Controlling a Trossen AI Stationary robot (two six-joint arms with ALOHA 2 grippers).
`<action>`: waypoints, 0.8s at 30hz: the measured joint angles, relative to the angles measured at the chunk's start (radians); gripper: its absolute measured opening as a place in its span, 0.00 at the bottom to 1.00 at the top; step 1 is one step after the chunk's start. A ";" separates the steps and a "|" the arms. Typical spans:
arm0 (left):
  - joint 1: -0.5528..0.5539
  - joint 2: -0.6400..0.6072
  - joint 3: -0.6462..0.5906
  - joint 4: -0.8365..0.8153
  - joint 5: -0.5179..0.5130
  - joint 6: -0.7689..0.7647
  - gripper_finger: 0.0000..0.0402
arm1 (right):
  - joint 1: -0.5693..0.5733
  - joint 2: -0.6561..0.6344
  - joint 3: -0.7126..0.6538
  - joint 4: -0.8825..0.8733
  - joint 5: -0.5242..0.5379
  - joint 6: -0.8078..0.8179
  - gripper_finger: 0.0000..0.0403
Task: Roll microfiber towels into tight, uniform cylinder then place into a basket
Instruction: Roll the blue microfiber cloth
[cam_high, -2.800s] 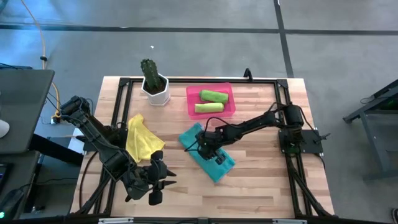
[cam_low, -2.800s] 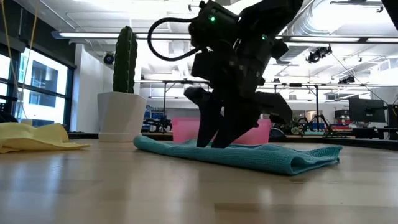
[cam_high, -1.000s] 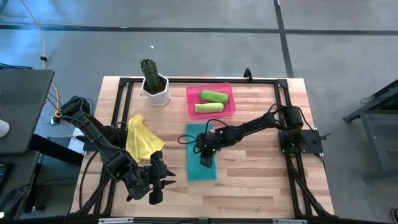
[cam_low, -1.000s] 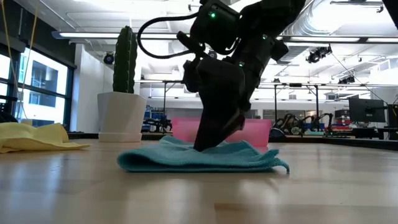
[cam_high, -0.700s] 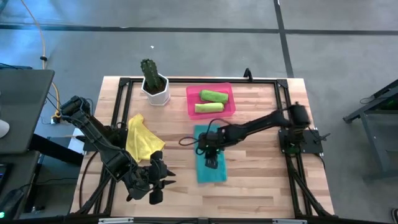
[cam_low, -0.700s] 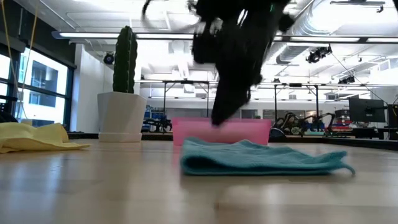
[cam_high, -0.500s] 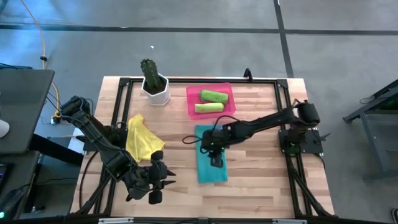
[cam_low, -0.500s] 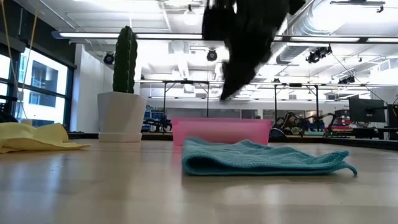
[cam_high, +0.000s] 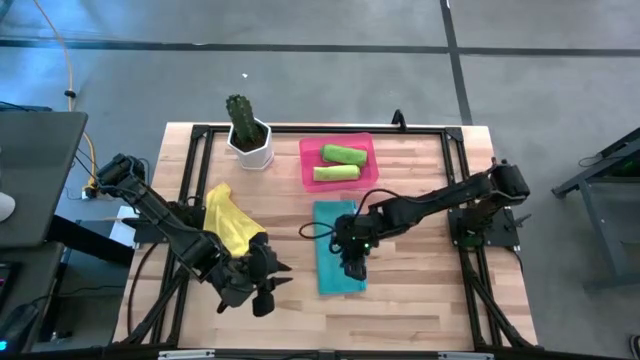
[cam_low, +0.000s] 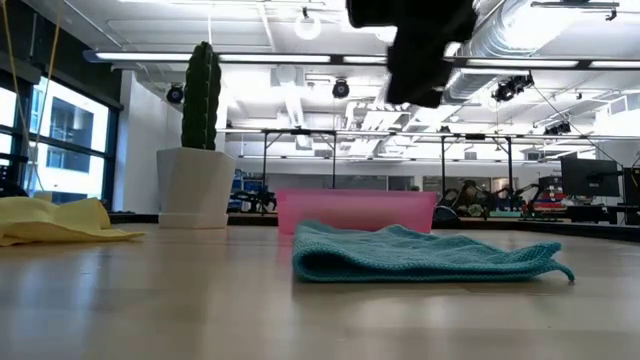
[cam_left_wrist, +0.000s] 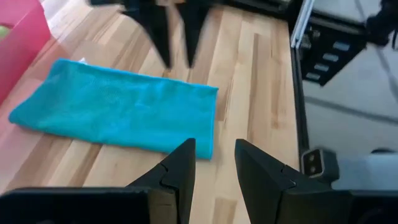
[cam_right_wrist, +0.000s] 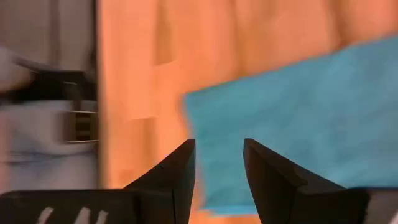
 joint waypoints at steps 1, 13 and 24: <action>0.001 0.000 0.000 0.006 0.000 -0.010 0.25 | 0.010 0.000 0.000 -0.001 -0.030 0.053 0.32; -0.024 0.000 0.000 0.039 0.000 0.036 0.25 | 0.150 0.000 0.000 0.008 -0.255 0.212 0.32; -0.021 0.019 0.001 0.015 -0.001 0.148 0.25 | 0.227 -0.001 0.000 -0.051 -0.075 -0.289 0.32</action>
